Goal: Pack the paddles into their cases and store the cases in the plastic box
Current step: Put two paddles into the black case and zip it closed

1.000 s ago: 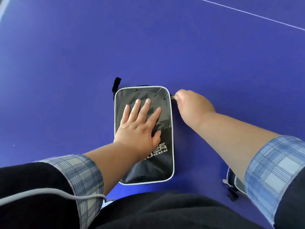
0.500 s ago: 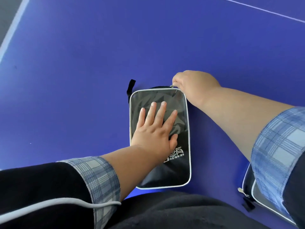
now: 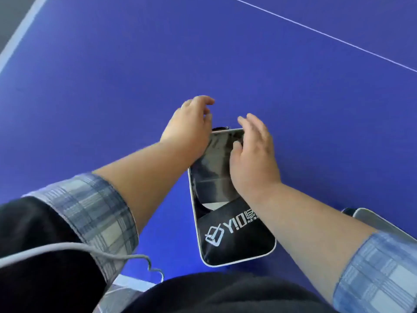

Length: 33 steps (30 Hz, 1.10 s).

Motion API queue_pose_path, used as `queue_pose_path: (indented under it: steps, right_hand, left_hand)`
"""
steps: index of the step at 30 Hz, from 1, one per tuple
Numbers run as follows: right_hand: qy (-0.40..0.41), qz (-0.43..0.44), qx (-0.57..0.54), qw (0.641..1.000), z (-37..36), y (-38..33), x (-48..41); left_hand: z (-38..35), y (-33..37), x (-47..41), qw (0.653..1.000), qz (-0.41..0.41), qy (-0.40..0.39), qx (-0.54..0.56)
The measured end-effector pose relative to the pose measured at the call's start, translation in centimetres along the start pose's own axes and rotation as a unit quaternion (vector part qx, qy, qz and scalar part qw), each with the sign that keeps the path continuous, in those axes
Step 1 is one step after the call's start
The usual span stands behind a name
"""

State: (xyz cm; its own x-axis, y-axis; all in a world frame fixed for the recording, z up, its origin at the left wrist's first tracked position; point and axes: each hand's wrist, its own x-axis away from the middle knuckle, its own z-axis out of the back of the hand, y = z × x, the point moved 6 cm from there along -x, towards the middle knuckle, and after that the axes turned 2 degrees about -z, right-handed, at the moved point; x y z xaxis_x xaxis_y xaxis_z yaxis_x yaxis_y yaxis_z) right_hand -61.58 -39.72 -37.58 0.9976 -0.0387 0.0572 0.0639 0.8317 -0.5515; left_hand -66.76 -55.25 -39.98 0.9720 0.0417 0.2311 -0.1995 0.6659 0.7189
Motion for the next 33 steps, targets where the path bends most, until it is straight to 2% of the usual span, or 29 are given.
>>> queue_pose_path:
  steps: [2, 4, 6, 8, 12, 16, 22, 30, 33]
  right_hand:
    - [-0.078, 0.035, 0.116, 0.99, -2.7, -0.1, 2.5]
    - [-0.139, 0.039, 0.238, 0.961, -4.5, 1.1, 3.6]
    - [-0.145, 0.046, 0.283, 0.947, -5.1, 1.9, 3.6]
    - [-0.142, 0.051, 0.291, 0.945, -5.1, 2.0, 3.6]
    - [-0.152, 0.048, 0.3, 0.941, -5.4, 1.8, 3.6]
    - [-0.148, 0.06, 0.293, 0.943, -5.2, 1.6, 3.6]
    - [-0.148, 0.06, 0.29, 0.944, -5.2, 1.7, 3.6]
    - [-0.156, 0.055, 0.296, 0.941, -5.3, 1.8, 3.5]
    - [-0.179, 0.047, 0.297, 0.937, -5.3, 1.7, 3.4]
  left_hand:
    - [-0.8, 0.7, -2.6, 0.982, -0.073, -0.135, -0.108]
    - [-2.4, 1.5, -3.6, 0.934, -0.143, -0.24, -0.225]
    - [-3.4, 1.9, -4.1, 0.894, -0.17, -0.29, -0.296]
    - [-3.5, 2.5, -4.4, 0.882, -0.179, -0.304, -0.312]
    - [-2.8, 2.6, -4.8, 0.87, -0.198, -0.287, -0.349]
    - [-2.1, 2.0, -4.6, 0.874, -0.185, -0.252, -0.372]
    - [1.4, -2.0, -1.9, 0.872, -0.181, -0.206, -0.405]
    - [2.2, -5.8, 5.1, 0.931, -0.133, -0.103, -0.324]
    - [1.9, -6.1, 6.6, 0.938, -0.101, -0.082, -0.32]
